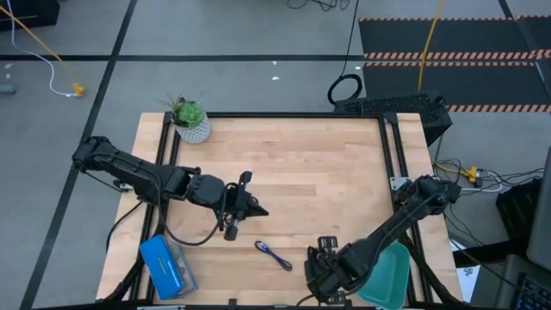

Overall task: Pick and place USB-C Cables
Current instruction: Put the bottom black USB cable into the green bin

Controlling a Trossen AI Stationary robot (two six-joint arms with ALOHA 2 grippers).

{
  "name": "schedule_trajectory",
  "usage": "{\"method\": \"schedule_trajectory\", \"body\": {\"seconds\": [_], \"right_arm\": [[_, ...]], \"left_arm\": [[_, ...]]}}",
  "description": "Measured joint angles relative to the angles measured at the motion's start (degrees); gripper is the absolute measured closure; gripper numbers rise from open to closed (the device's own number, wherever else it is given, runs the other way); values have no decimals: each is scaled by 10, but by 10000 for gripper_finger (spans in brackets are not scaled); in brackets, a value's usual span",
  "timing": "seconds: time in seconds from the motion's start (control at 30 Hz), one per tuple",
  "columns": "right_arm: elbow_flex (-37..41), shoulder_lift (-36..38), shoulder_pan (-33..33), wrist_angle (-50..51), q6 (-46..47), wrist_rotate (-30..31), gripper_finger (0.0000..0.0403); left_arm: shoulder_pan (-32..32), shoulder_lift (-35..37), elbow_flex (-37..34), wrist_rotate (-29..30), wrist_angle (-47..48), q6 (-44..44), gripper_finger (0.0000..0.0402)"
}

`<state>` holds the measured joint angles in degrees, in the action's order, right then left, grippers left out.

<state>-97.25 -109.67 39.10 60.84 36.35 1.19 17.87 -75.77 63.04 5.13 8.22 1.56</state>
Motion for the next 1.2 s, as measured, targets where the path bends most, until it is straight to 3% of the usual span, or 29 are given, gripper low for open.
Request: {"method": "schedule_trajectory", "body": {"seconds": [0.23,0.47,1.07,1.2], "right_arm": [[56,1,-1,-66,1,-2,270],[95,1,-1,-89,6,-4,236],[197,2,-12,-232,-32,-17,224],[222,2,-13,-259,-32,-44,224]], "left_arm": [[6,0,0,5,-7,4,396],[9,0,0,5,-19,2,396],[9,0,0,5,-19,-8,396],[9,0,0,5,-19,-11,396]]}}
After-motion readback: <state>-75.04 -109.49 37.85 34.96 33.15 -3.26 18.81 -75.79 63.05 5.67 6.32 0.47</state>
